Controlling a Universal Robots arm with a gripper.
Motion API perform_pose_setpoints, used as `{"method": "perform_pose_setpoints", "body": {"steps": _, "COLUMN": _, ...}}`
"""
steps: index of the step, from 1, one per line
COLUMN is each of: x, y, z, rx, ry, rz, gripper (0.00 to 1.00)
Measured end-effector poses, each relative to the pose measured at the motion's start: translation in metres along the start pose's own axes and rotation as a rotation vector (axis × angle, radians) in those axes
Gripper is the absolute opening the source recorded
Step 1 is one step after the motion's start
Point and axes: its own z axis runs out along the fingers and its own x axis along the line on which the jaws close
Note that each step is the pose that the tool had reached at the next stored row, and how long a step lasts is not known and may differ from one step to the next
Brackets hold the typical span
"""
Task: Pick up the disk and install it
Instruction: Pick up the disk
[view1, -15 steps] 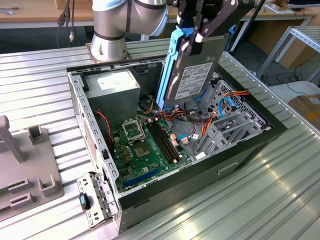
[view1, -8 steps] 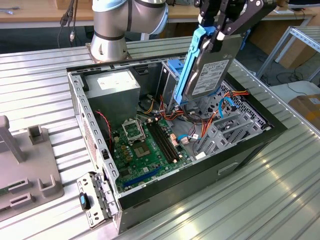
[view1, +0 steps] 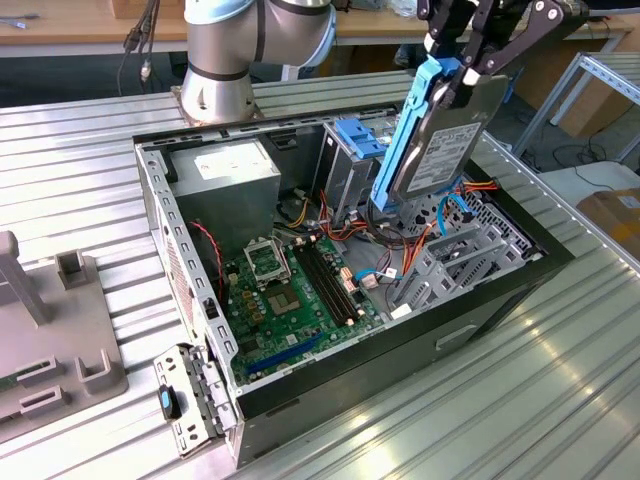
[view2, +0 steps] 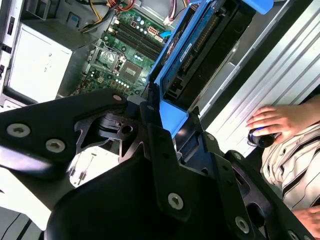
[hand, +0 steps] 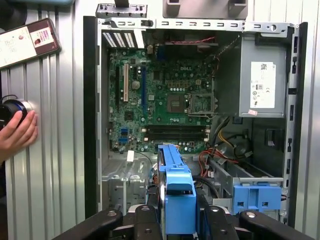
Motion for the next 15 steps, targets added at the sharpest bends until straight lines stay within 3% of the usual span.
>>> {"method": "perform_pose_setpoints", "body": {"steps": 7, "x": 0.0153, "y": -0.0068, "z": 0.0000, "rx": 0.0001, "ry": -0.0001, "rz": 0.001, "gripper": 0.37}}
{"method": "perform_pose_setpoints", "body": {"steps": 15, "x": 0.0307, "y": -0.0102, "z": -0.0002, "rx": 0.0002, "ry": 0.0003, "rz": 0.007, "gripper": 0.37}}
